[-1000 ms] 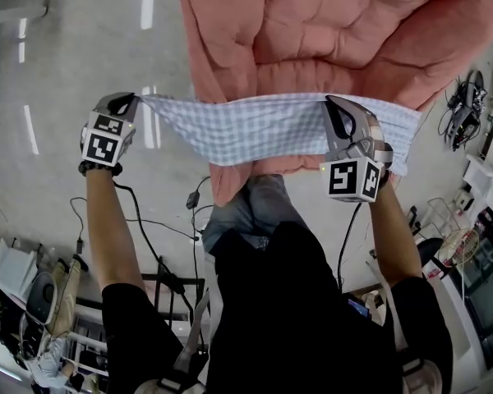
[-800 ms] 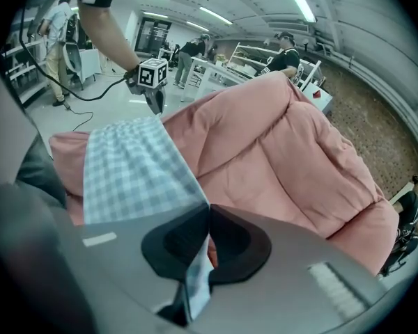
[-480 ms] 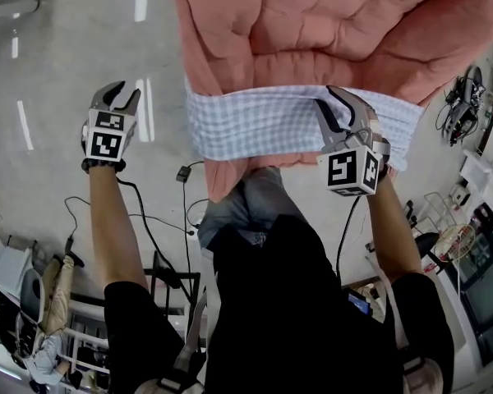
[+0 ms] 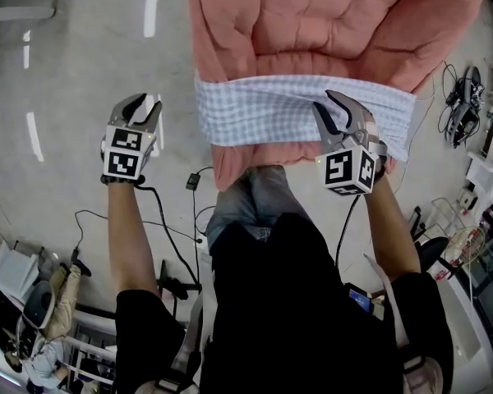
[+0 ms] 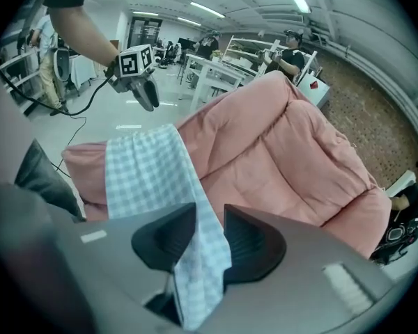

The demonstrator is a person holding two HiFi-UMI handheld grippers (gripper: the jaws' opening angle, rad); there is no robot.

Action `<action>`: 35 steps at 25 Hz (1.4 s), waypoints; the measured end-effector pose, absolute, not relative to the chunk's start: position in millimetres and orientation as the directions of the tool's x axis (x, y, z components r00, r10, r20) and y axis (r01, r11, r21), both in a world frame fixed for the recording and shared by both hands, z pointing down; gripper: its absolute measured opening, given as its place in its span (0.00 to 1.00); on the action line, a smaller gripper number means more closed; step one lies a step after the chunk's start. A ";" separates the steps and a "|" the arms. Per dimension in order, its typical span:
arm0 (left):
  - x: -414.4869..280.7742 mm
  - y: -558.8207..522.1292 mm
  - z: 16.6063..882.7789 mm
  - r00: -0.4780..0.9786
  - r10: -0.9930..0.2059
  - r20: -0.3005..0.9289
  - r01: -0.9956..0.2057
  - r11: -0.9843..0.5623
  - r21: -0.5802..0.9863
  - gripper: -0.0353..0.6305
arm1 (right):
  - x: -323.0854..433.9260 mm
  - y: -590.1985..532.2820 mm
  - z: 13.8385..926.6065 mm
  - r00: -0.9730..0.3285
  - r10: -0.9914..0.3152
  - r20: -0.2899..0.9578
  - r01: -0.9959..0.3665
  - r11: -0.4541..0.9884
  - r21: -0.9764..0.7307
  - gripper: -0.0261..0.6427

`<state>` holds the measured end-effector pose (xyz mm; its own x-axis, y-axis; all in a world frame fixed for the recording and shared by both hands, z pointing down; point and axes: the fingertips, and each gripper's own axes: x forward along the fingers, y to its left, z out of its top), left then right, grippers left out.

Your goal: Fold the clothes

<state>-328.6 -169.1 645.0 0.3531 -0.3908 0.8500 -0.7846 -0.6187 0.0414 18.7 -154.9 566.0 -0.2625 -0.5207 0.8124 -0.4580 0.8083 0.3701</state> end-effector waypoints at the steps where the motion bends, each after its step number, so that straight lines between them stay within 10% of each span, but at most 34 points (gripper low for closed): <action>1: -321.9 -165.5 633.6 0.359 -0.396 0.845 -0.773 -0.633 0.032 0.28 | 21.1 -150.4 559.5 -0.257 -0.531 0.807 -0.469 0.799 0.376 0.24; 13: -212.8 -102.1 547.4 0.508 -0.379 0.773 -0.639 -0.768 0.043 0.24 | 84.3 -77.6 532.0 -0.141 -0.593 0.793 -0.621 0.677 0.395 0.23; 25: 36.2 -100.1 546.9 0.590 -0.271 0.761 -0.483 -0.874 0.063 0.24 | 311.4 -14.7 551.6 -0.067 -0.571 0.818 -0.722 0.594 0.355 0.22; 35: 149.1 -86.7 582.1 0.560 -0.180 0.809 -0.460 -0.879 0.124 0.24 | 415.1 27.3 613.3 -0.094 -0.477 0.874 -0.564 0.749 0.348 0.23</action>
<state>149.1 -86.7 582.1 0.5601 -0.1795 0.8087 -0.4603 -0.8791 0.1237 415.1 27.3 613.3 -0.0942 -0.4767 0.8740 -0.5636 0.7492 0.3478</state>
